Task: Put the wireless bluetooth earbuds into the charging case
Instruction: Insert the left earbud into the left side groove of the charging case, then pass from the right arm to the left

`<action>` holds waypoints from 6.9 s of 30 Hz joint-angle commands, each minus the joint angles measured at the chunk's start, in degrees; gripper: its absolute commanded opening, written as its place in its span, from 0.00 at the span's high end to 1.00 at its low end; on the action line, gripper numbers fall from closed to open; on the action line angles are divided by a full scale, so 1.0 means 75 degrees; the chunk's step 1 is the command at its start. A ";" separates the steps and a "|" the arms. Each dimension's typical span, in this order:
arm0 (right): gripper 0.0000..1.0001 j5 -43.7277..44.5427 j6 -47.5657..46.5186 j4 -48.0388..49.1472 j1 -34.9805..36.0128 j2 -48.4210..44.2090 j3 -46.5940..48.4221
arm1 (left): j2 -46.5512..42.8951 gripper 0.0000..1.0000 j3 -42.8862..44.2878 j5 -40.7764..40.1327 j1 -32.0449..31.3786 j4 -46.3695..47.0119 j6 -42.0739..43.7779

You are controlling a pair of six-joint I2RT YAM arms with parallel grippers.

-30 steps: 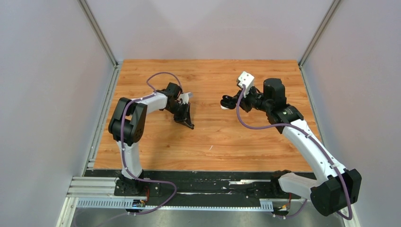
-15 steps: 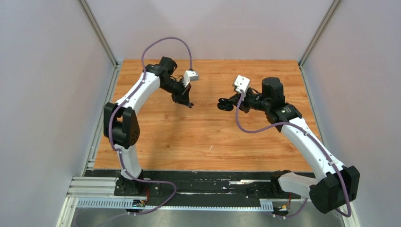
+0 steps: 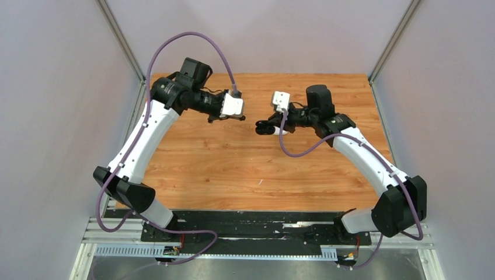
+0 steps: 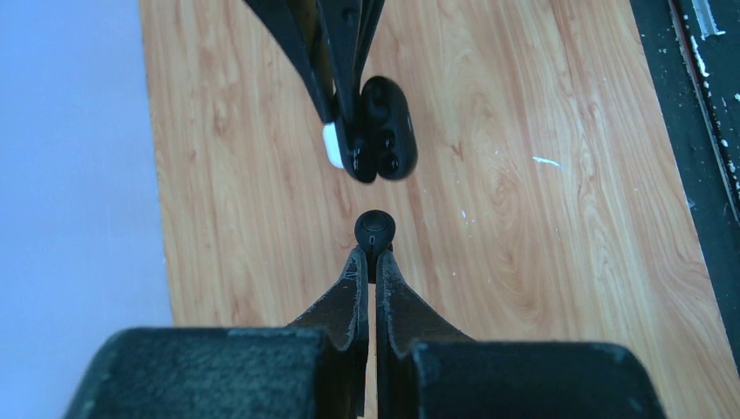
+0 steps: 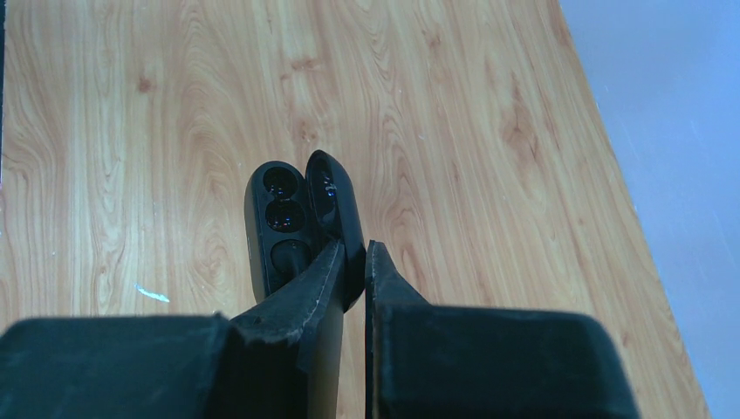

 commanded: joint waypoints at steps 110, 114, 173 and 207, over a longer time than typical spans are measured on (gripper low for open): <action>1.00 -0.0186 0.1795 0.1666 0.1126 -0.0029 0.0912 | 0.0350 0.64 -0.0020 -0.2197 -0.1406 0.1011 -0.1341; 1.00 -0.0169 0.1742 0.1666 0.1129 -0.0002 0.0882 | 0.0046 0.52 -0.0058 -0.2382 -0.1397 0.1032 -0.1291; 1.00 0.1717 0.2461 0.2654 0.1358 0.0660 0.2076 | 0.0267 0.41 -0.4551 0.3969 0.1688 1.4041 -1.4745; 1.00 0.1800 0.2360 0.2962 0.1455 0.0767 0.1861 | 0.0728 0.84 -0.4358 0.4144 0.1679 1.5263 -1.5538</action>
